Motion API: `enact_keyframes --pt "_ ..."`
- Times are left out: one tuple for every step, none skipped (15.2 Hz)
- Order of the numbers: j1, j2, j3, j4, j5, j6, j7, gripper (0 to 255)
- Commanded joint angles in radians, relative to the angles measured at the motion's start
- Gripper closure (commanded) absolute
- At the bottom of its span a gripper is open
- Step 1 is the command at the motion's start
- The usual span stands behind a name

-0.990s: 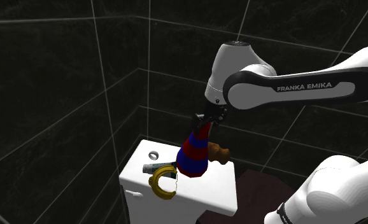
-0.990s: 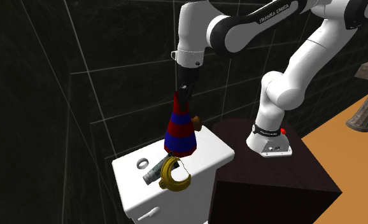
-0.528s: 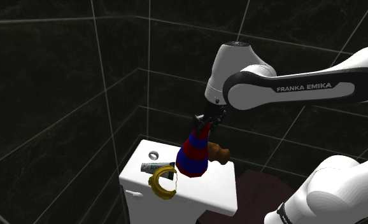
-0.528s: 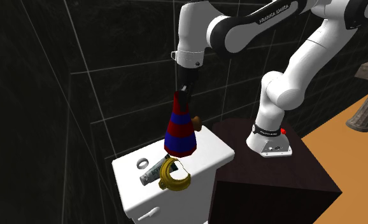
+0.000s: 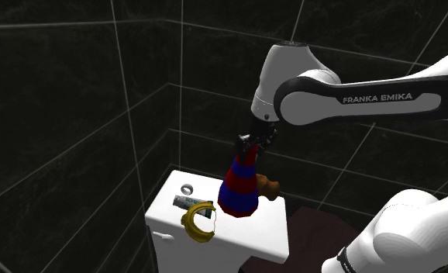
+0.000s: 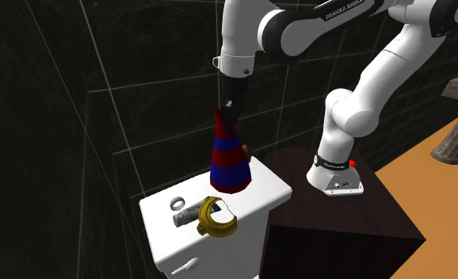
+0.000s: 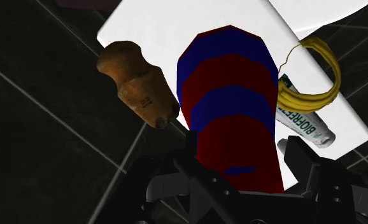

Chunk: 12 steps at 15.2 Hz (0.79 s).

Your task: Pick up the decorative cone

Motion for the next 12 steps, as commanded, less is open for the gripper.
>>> enact_keyframes --pt "0.0 -0.007 -0.003 0.023 -0.001 -0.028 0.0 255" --pt "-0.001 -0.009 -0.005 0.035 -0.002 -0.042 -0.001 255" --pt "-0.001 -0.012 -0.007 0.046 -0.003 -0.056 -0.001 255" --pt "-0.001 -0.014 -0.009 0.058 -0.003 -0.07 -0.002 255" --pt "-0.002 -0.015 -0.011 0.07 -0.004 -0.084 -0.002 255" --pt "-0.002 -0.017 -0.012 0.082 -0.005 -0.098 -0.003 255" --pt "-0.003 -0.018 -0.014 0.095 -0.006 -0.111 -0.003 255" --pt "-0.003 -0.019 -0.015 0.107 -0.007 -0.125 -0.003 255" --pt "-0.004 -0.02 -0.017 0.12 -0.008 -0.139 -0.003 255" --pt "-0.004 -0.021 -0.019 0.133 -0.009 -0.152 -0.004 255" --pt "-0.005 -0.021 -0.019 0.135 -0.009 -0.154 -0.004 255" --pt "-0.005 -0.021 -0.019 0.135 -0.009 -0.154 -0.004 255"
